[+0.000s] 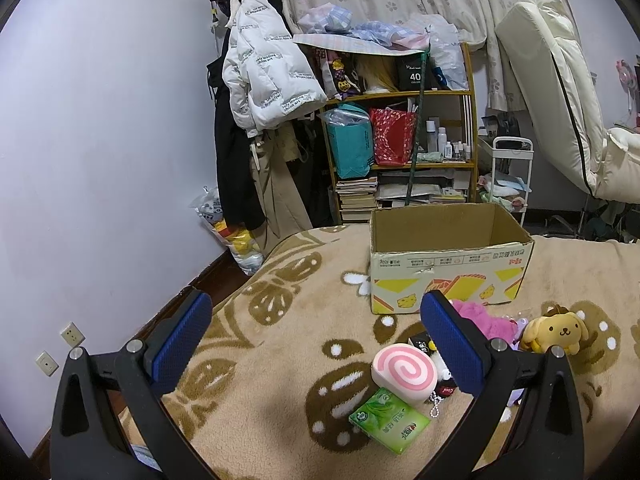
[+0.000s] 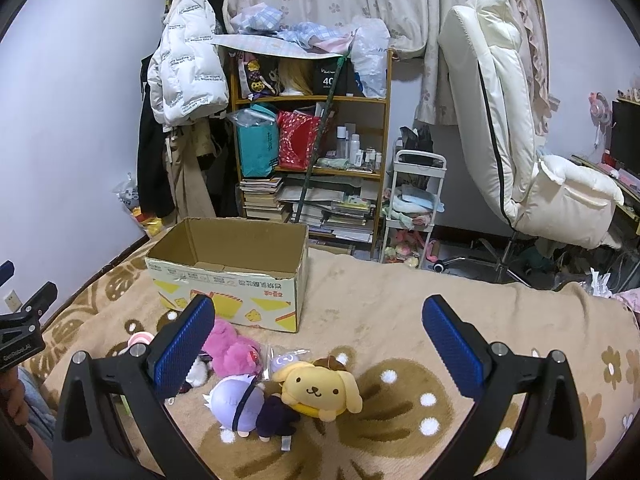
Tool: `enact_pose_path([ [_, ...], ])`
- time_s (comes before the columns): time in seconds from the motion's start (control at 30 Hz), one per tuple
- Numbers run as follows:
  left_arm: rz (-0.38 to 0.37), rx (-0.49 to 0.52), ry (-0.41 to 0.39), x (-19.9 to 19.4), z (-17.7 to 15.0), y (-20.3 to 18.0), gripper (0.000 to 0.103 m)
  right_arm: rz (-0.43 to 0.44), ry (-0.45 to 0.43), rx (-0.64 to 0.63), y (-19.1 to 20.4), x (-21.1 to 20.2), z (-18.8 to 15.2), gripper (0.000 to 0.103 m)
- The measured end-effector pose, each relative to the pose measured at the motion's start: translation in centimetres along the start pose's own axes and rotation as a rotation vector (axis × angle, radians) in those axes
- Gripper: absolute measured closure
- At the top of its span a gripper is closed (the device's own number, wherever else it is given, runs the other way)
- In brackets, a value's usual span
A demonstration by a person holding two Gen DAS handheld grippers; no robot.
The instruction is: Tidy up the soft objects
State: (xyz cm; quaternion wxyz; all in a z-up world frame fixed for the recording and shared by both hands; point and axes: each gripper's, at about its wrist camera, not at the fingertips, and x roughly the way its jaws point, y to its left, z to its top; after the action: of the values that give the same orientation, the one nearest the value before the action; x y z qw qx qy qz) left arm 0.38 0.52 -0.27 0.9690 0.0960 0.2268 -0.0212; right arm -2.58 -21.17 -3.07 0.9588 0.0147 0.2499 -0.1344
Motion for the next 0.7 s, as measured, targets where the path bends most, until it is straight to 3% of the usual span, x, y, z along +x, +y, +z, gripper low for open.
enact_pose_path([
  [0.7, -0.001, 0.006, 0.003, 0.01, -0.19, -0.25, 0.001, -0.007, -0.016, 0.007, -0.39, -0.4, 0.05, 0.0],
])
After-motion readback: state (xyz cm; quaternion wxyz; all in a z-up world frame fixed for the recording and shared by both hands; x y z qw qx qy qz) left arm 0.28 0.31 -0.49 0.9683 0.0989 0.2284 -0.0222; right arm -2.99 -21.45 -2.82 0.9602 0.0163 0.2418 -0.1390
